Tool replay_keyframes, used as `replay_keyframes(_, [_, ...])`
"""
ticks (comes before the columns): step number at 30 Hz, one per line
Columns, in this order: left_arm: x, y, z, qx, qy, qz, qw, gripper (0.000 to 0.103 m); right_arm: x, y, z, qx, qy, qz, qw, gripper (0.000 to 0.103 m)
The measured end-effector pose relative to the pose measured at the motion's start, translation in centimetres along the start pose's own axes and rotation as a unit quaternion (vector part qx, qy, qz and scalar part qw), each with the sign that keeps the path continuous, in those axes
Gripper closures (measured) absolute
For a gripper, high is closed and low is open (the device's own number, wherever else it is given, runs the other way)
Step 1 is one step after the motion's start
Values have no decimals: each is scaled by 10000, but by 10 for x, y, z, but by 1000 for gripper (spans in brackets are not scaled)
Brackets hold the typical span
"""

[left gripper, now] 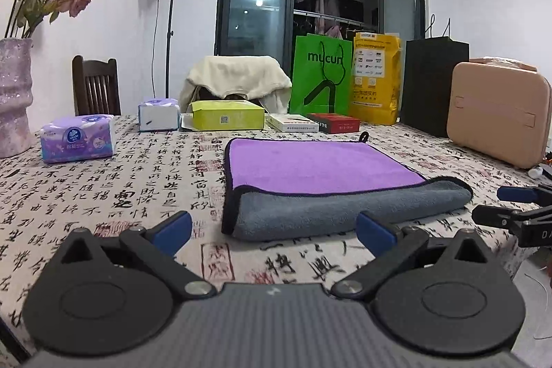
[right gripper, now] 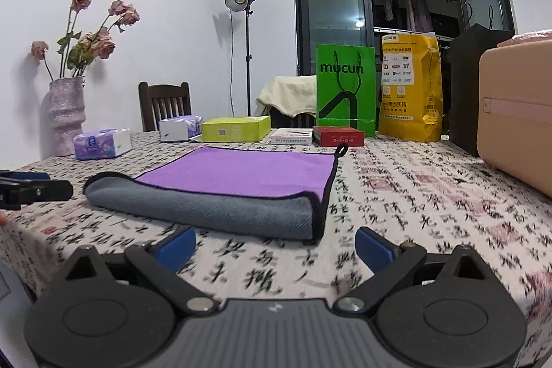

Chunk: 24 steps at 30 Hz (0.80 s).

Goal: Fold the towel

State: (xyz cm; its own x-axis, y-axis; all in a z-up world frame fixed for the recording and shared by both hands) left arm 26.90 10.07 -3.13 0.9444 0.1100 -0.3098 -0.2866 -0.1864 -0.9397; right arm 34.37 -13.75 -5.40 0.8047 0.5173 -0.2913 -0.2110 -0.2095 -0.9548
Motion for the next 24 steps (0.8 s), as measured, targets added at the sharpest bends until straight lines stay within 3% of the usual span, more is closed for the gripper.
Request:
replay_keyframes(5, [22,-3,8,-150,-88,215,9996,3,17,-8,-9,-3,10,41,10000,11])
replay_keyframes(15, [55,-15,9,-199,177,576,9980,34,48,-16,-17,79,-162,222,9996,27])
replay_keyframes(18, [64,-15,10,-162,200,707,9972,43,54,-20,-15,34,-278,242,9993,39])
replay_keyframes(20, [66,-16,10,-167,220,754,9968,49,59,-22,-14,3,-344,295,9990,55])
replay_keyframes(24, [71,-19,12,-193,265,814,9961,66,66,-22,-16,34,-363,391,9986,68])
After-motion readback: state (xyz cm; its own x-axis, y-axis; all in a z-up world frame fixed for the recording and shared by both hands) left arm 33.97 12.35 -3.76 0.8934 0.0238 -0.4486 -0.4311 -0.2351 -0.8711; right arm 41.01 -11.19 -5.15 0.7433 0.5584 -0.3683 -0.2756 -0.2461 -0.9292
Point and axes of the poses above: each gripper's, at about its wrist camera, not at the fingertips, and x roughly the way its jaws point, z to its left, y to its underside, the point moved 9 cm from there along x, roughly the way its jaws point, and after that the axes turned 6 degrees about -x, right-handed, at the moved point
